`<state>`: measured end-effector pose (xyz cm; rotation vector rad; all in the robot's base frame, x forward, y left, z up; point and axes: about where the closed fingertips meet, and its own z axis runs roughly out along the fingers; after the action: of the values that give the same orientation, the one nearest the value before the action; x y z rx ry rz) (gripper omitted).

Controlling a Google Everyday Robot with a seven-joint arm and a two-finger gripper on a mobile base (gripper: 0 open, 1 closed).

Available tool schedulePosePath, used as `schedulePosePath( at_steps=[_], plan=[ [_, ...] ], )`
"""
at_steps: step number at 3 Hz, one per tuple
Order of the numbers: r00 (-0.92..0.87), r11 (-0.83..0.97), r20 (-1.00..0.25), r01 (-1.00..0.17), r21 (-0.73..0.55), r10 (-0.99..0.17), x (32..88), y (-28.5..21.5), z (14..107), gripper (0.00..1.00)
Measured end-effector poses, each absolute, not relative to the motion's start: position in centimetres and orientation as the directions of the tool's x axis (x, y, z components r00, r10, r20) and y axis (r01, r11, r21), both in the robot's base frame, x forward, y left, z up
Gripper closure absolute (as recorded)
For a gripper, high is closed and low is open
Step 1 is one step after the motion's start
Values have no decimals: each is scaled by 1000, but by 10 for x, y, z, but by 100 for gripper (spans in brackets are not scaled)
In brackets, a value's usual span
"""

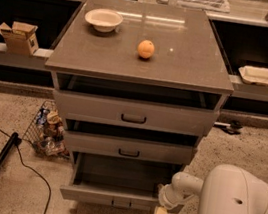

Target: Open bottom drawer

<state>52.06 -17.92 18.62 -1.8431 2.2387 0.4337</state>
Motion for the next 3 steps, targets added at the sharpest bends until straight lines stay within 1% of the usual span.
schedulePosePath(
  at_steps=[1, 2, 3],
  plan=[
    [-215, 180, -360, -975, 128, -908, 518, -181, 177, 17],
    [-235, 186, -373, -969, 163, -897, 516, -184, 169, 40],
    [-239, 195, -364, -969, 153, -900, 517, -187, 175, 63]
  ],
)
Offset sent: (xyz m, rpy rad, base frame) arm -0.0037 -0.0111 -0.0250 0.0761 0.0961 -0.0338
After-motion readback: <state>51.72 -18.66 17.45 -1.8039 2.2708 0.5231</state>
